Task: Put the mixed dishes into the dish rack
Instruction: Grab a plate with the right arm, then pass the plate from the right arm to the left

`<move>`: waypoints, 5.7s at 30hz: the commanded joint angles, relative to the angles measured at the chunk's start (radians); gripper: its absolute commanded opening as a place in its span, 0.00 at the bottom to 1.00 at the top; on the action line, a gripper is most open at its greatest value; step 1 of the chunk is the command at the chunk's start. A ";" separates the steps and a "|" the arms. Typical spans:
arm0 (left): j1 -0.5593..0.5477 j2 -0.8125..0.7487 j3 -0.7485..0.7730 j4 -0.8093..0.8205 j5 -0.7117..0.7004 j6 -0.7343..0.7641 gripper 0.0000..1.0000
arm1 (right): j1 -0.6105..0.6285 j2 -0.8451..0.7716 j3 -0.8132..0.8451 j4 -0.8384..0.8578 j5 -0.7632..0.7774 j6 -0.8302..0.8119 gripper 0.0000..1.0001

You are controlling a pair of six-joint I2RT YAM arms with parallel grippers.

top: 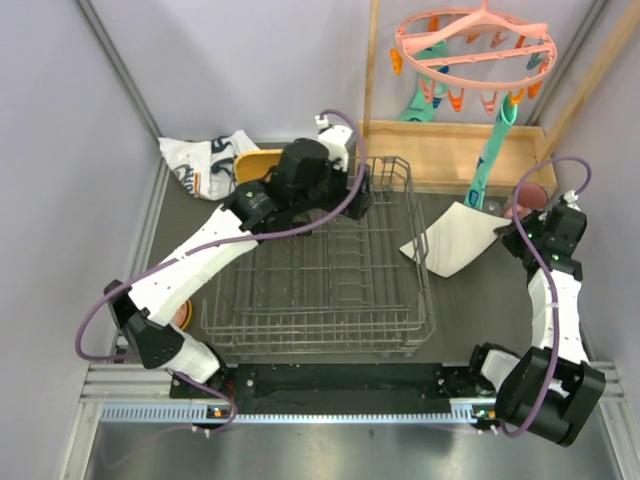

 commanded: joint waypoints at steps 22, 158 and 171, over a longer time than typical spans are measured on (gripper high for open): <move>-0.420 0.417 0.367 -0.006 -0.322 0.181 0.89 | -0.079 0.085 0.060 0.187 -0.282 0.090 0.00; -0.518 0.807 0.389 0.299 -0.449 0.635 0.00 | -0.132 0.346 0.198 0.201 -0.548 0.162 0.00; -0.520 0.807 0.385 0.294 -0.414 0.625 0.00 | -0.132 0.365 0.221 0.138 -0.535 0.121 0.00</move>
